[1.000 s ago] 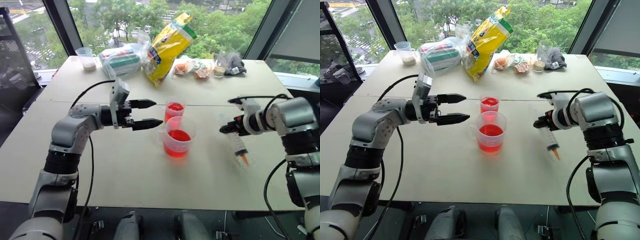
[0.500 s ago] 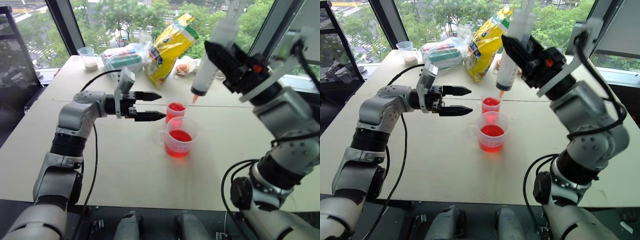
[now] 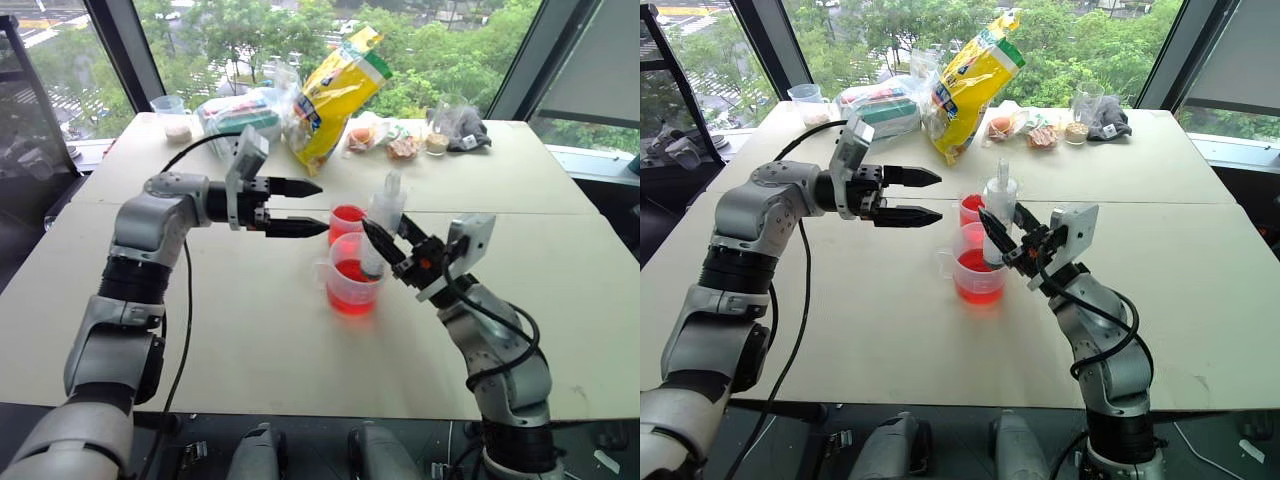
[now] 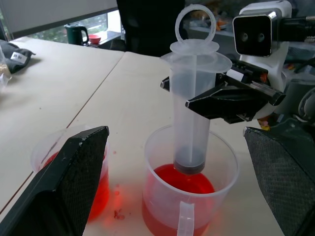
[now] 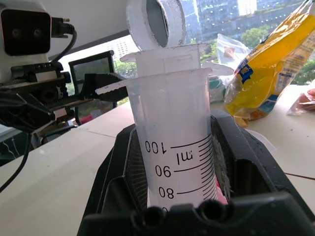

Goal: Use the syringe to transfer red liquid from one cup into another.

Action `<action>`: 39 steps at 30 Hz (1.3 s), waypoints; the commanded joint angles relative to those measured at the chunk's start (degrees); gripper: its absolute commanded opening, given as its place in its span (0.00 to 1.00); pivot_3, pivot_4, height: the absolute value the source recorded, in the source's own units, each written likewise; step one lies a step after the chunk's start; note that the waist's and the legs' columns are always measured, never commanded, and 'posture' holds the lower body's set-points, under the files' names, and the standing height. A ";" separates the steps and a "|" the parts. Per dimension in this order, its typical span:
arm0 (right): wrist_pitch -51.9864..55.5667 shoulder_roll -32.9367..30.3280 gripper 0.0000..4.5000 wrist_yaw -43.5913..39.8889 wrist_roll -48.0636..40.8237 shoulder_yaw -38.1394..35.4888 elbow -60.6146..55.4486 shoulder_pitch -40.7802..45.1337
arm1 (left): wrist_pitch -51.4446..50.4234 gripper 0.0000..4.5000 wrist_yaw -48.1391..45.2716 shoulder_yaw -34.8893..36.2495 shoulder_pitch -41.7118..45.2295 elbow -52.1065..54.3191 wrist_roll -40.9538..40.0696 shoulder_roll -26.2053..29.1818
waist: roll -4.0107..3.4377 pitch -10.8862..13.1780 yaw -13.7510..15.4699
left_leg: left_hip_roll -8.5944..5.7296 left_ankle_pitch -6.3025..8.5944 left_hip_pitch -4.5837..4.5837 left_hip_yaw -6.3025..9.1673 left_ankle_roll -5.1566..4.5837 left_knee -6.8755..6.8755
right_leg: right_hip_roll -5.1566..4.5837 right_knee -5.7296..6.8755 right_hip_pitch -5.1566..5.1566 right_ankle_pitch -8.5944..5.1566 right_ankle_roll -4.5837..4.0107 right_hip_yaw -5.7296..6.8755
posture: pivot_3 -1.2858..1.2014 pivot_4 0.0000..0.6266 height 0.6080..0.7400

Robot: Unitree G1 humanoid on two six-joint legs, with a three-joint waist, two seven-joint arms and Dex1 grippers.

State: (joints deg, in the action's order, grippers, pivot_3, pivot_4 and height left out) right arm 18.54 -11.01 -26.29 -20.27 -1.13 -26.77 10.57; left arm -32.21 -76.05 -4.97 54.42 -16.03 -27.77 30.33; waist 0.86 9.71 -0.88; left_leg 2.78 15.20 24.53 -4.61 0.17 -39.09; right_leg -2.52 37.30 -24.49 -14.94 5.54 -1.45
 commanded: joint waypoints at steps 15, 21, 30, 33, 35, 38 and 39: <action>-5.50 -1.63 0.31 -0.46 3.30 5.53 0.16 -3.21 | 2.92 1.00 0.52 0.73 5.17 -2.69 1.53 -3.40 | 0.00 0.00 0.20 | 0.00 0.00 0.00 -0.01 0.00 -0.02 | 0.00 -0.01 0.01 0.00 0.00 0.00 | 0.52 0.24 1.00; -4.93 -2.55 0.31 -0.59 3.28 5.68 0.41 -3.13 | 4.21 1.00 0.59 0.77 7.23 -4.31 1.58 -5.55 | 0.00 0.00 0.13 | -0.01 0.00 -0.01 0.01 0.00 -0.03 | 0.01 0.00 0.03 0.00 0.00 0.00 | 0.52 0.24 1.00; -3.84 -2.95 0.31 -0.65 2.70 5.81 -0.21 -2.64 | 13.17 1.00 0.38 -2.93 7.83 -10.64 7.50 -9.66 | 0.00 0.00 0.19 | -0.01 0.00 -0.01 -0.01 0.00 -0.03 | 0.02 -0.01 0.04 0.00 0.00 0.00 | 0.52 0.24 1.00; -3.27 -3.06 0.31 -0.80 2.58 6.04 -0.42 -2.62 | 14.98 1.00 0.34 -3.05 8.48 -12.49 8.17 -11.30 | 0.01 0.01 0.22 | -0.01 0.00 0.00 -0.02 0.00 -0.04 | 0.02 -0.02 0.04 0.00 0.00 0.00 | 0.52 0.24 1.00; -2.81 -3.15 0.31 -0.83 2.44 6.16 -0.60 -2.64 | 15.58 1.00 0.75 -2.61 9.40 -14.04 8.11 -12.78 | 0.01 0.01 0.25 | -0.01 0.00 0.01 -0.02 0.00 -0.03 | 0.02 -0.03 0.04 0.00 0.00 0.00 | 0.52 0.24 1.00; -2.39 -3.46 0.31 -0.93 2.49 6.22 -0.65 -2.63 | 16.36 1.00 1.30 -2.15 10.30 -15.75 8.32 -14.26 | 0.01 0.01 0.22 | -0.02 0.00 0.00 -0.02 0.00 -0.03 | 0.02 -0.03 0.04 0.00 0.00 0.00 | 0.52 0.24 1.00; -2.29 -3.57 0.31 -0.98 2.48 6.20 -0.65 -2.62 | 16.49 1.00 1.24 -2.10 10.47 -16.21 8.35 -14.67 | 0.01 0.01 0.20 | -0.02 0.00 0.00 -0.01 0.00 -0.03 | 0.02 -0.03 0.04 0.00 0.00 0.00 | 0.52 0.24 1.00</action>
State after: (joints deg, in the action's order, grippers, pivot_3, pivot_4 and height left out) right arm 16.32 -14.43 -26.85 -17.17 4.37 -24.96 7.21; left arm -16.78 -74.82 -7.73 63.10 -32.54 -19.25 16.47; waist 0.87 9.72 -0.69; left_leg 2.77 15.20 24.53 -4.61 0.17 -39.13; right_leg -2.50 37.27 -24.45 -14.94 5.54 -1.45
